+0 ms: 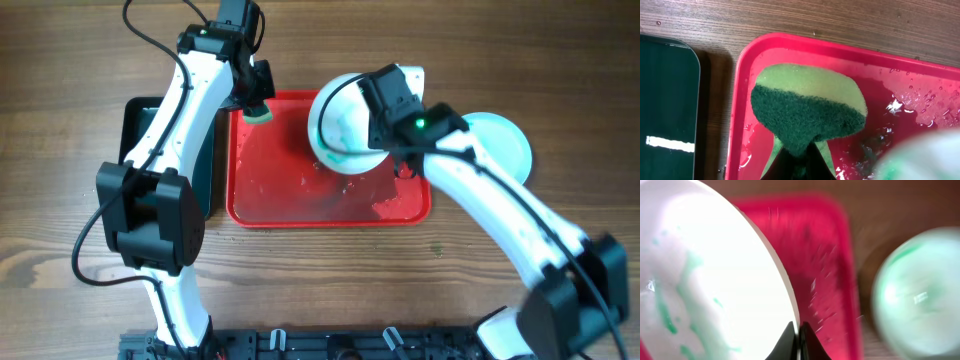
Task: Clean dirty plates on tray and stack at the side
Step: 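Carry the plate right with the right gripper and place it on the stack, then lower the sponge into the black tray with the left gripper and release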
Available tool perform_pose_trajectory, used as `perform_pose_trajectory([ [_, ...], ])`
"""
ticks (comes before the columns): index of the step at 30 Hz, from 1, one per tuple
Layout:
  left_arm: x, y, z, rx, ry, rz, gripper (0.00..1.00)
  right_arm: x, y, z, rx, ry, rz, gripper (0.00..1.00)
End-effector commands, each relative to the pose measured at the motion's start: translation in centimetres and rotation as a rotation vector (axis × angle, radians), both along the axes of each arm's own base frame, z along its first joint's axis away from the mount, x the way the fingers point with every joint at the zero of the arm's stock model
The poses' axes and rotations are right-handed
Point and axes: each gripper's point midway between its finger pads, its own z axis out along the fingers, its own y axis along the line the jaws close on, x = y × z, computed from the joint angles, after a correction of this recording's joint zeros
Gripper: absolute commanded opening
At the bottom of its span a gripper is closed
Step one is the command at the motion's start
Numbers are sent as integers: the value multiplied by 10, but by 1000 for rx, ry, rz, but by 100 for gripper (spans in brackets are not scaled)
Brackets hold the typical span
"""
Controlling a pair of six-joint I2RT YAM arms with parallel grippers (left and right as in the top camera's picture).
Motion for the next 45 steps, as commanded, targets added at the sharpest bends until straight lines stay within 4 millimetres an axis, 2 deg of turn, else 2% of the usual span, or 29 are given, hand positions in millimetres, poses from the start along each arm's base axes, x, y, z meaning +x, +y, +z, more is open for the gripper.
perform_pose_trajectory([
  [1,0,-4,1,-15,1,-2,4,-2,-18,68,-440,-271,-24,4],
  [3,0,-4,1,-15,1,-2,4,-11,-8,96,-642,-361,9,4],
  [6,0,-4,1,-15,1,-2,4,-30,6,127,-817,-462,3,4],
  [10,0,-4,1,-15,1,-2,4,-44,15,146,-932,-515,2,5],
  [20,0,-4,1,-15,1,-2,4,-44,17,146,-939,-512,12,4],
  [21,0,-4,1,-15,1,-2,4,-40,25,131,-871,-472,78,4],
  [22,0,-4,1,-15,1,-2,4,-36,40,102,-743,-389,196,5],
  [23,0,-4,1,-14,1,-2,4,-37,52,77,-611,-309,271,4],
  [25,0,-4,1,-14,2,-2,4,-48,67,29,-280,-114,303,5],
  [27,0,-4,1,-15,1,-2,4,-50,72,4,-30,56,328,5],
  [31,0,-4,1,-14,2,-2,4,-32,40,-6,264,206,295,4],
  [34,0,-4,1,-14,2,-2,4,-14,-17,-7,379,237,150,5],
  [36,0,-4,1,-14,2,-2,4,-8,-71,-11,386,248,8,4],
  [37,0,-4,1,-14,2,-2,4,-8,-90,-15,388,249,-37,4],
  [39,0,-4,1,-14,2,-2,4,-13,-133,-30,397,263,-152,4],
  [41,0,-4,1,-14,1,-2,4,-28,-177,-54,416,280,-283,5],
  [43,0,-4,1,-14,1,-2,4,-42,-211,-75,432,277,-387,4],
  [45,0,-4,1,-14,1,-2,4,-51,-230,-88,438,272,-450,4],
])
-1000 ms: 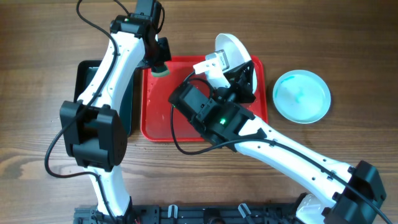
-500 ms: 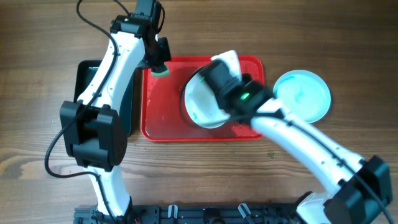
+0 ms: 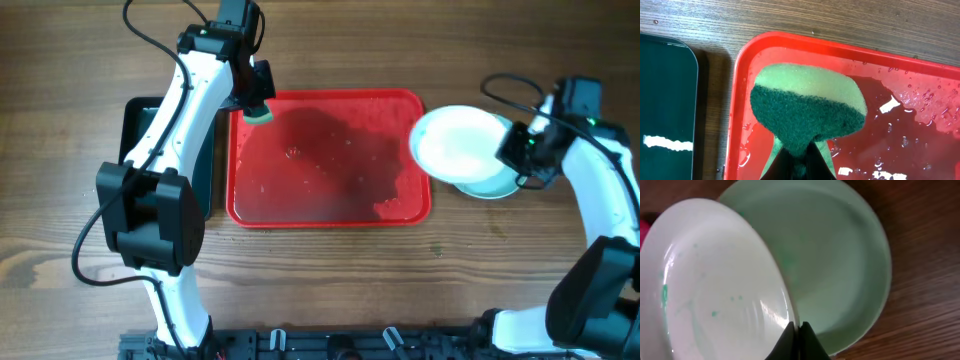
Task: Clean dirty plates on tray and stack at the side
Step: 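Lower the sponge into the black tray with the left gripper and release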
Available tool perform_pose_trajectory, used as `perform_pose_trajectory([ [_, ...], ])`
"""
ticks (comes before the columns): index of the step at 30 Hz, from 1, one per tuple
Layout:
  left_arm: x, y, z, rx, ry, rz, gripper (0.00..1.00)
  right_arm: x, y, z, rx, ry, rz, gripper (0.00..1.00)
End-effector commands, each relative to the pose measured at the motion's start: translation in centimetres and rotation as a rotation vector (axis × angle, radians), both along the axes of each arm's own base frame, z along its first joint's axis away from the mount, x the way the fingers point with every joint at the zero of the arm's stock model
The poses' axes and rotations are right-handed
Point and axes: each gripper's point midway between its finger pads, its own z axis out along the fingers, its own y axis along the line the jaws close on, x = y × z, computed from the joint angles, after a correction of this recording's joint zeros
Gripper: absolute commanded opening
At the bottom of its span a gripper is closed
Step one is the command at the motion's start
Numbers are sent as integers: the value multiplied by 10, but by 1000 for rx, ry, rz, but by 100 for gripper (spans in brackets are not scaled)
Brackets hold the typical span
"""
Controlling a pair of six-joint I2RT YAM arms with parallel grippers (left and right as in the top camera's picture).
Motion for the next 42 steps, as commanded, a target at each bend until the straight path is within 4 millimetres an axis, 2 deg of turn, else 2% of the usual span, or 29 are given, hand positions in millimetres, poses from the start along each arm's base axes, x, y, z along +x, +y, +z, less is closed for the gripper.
perform_pose_trajectory([
  [1,0,-4,1,-13,0,-1,4,-13,-20,-17,15,3,-60,4],
  [3,0,-4,1,-13,0,-1,4,-20,-32,-26,-2,6,-96,4],
  [5,0,-4,1,-13,0,-1,4,-22,-34,-32,-14,5,-103,4],
  [9,0,-4,1,-12,0,-1,4,-28,-45,-34,-44,26,-136,5],
  [10,0,-4,1,-12,0,-1,4,-29,-47,-34,-44,26,-142,18],
  [11,0,-4,1,-13,0,-1,4,-29,-47,-34,-45,25,-143,26],
  [12,0,-4,1,-12,-1,-1,4,-28,-47,-32,-46,21,-144,43],
  [14,0,-2,3,-12,-2,1,4,-14,-46,-15,-17,-22,-147,58],
  [15,-1,2,8,-4,-2,5,4,-4,-38,-1,36,-63,-125,61],
  [16,-3,12,20,14,-11,24,4,12,-21,23,117,-144,-34,67],
  [19,-17,45,50,86,-33,57,4,30,24,65,215,-282,188,67],
  [20,-25,56,58,112,-22,2,4,31,34,69,223,-291,217,67],
  [22,-40,81,57,150,37,-69,4,33,70,71,215,-289,338,67],
  [24,-49,108,42,156,105,-36,4,32,102,66,172,-256,427,68],
  [27,-57,143,17,150,147,49,4,33,135,68,166,-271,520,68],
  [29,-59,156,-4,148,150,82,4,32,146,65,129,-260,552,68],
  [30,-58,162,-21,147,140,99,4,31,150,65,122,-257,565,69],
  [33,-57,166,-49,148,116,108,4,29,155,64,124,-252,575,69],
  [34,-56,166,-55,148,110,109,17,28,155,64,125,-248,574,69],
  [35,-57,165,-58,148,108,109,53,26,154,63,127,-240,574,69],
  [37,-56,166,-57,149,103,110,84,25,154,62,127,-234,575,69],
  [38,-53,166,-53,150,90,111,92,25,154,62,127,-235,574,69],
  [40,-47,166,-35,150,57,113,95,24,154,64,129,-235,573,70],
  [42,-39,162,7,151,-19,109,100,20,154,75,124,-252,575,70],
])
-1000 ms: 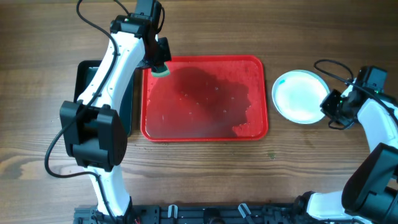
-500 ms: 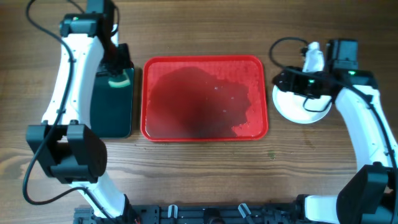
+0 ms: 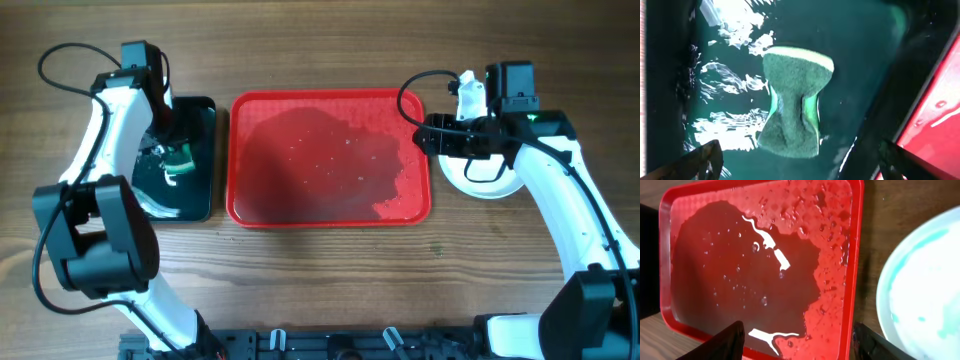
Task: Clean dirty plates on tray and stack at the side
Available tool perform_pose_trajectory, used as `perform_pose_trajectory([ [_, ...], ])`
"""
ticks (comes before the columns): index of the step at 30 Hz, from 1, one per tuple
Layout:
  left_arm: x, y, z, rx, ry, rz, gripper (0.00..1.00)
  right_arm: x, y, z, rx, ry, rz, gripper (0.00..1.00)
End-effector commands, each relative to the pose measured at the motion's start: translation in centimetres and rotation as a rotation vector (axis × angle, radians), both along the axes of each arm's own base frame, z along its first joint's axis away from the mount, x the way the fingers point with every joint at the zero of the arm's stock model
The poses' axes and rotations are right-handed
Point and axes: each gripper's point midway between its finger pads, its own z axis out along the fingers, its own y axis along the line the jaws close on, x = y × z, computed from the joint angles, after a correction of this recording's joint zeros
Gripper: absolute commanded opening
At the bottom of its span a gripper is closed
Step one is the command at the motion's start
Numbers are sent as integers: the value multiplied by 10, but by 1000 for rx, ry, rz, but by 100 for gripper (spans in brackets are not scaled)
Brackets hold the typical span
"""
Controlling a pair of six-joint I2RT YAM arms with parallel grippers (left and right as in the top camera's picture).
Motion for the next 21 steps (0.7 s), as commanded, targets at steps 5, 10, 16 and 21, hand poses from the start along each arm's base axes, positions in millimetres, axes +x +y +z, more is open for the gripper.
perform_pose_trajectory([
  [5,20,-27,146,-2,-360,-65,100,-16,-12,110,-58,-230,-19,87],
  [10,19,-27,148,-2,-365,-65,100,-78,-19,207,-43,-518,-62,100],
  [16,19,-27,148,-2,-365,-65,100,-133,-21,248,130,-598,-239,100],
  [21,19,-27,148,-2,-365,-65,100,-120,-35,247,21,-676,-238,100],
])
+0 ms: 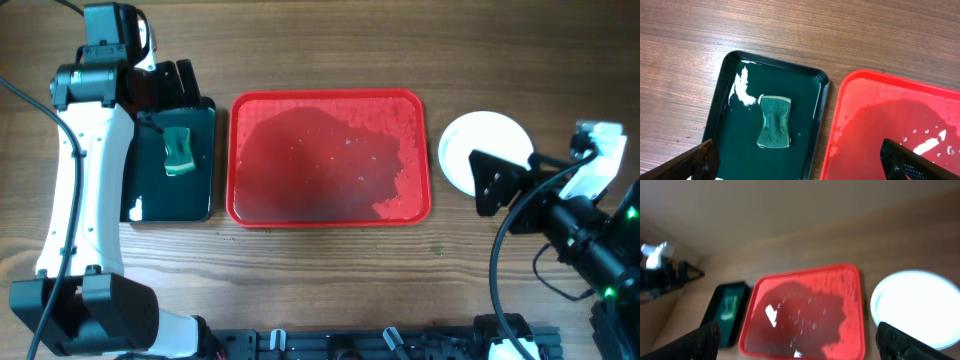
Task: Clean dirty plates on tray and stack at the side
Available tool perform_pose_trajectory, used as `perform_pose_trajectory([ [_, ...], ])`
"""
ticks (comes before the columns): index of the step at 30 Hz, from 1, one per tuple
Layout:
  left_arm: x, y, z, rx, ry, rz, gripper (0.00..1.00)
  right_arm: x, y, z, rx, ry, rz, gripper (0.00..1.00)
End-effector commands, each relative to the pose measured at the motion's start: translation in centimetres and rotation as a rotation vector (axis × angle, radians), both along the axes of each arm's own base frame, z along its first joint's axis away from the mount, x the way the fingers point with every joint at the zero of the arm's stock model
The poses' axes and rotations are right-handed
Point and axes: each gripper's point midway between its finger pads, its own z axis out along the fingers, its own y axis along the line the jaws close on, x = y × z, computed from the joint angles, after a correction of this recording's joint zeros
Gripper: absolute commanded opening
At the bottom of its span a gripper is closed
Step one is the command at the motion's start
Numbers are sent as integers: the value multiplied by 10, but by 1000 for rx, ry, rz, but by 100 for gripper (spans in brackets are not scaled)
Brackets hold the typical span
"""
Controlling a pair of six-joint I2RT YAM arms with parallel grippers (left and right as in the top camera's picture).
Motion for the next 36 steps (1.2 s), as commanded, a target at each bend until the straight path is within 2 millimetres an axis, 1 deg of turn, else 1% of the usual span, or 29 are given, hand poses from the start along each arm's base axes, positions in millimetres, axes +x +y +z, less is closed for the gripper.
perform_pose_trajectory([
  [1,1,-1,-2,-9,4,-3,100,20,-13,2,-144,-132,-24,100],
  [3,1,-1,-2,-9,4,-3,100,27,-12,-4,-230,-268,6,100],
  [5,1,-1,-2,-9,4,-3,100,23,-12,-21,-259,-371,9,100],
  [7,1,-1,-2,-9,4,-3,100,16,-13,-50,-259,-477,-4,100],
  [9,1,-1,-2,-9,4,-3,100,14,-14,-77,-264,-537,-13,100],
  [11,1,-1,-2,-9,4,-3,100,11,-12,-111,-255,-611,-12,100],
  [13,1,-1,-2,-9,4,-3,100,10,-9,-137,-249,-673,-2,100],
  [15,1,-1,-2,-9,4,-3,100,14,-7,-160,-247,-688,2,100],
  [18,1,-1,-2,-9,4,-3,100,18,-11,-194,-258,-561,-3,100],
  [34,1,-1,-2,-9,4,-3,100,19,-12,-194,-259,-559,-5,100],
  [35,0,-1,0,-8,-1,-3,100,19,-12,-194,-259,-559,-5,100],
  [36,-2,-6,9,-3,-23,-14,100,19,-12,-194,-259,-559,-5,100],
])
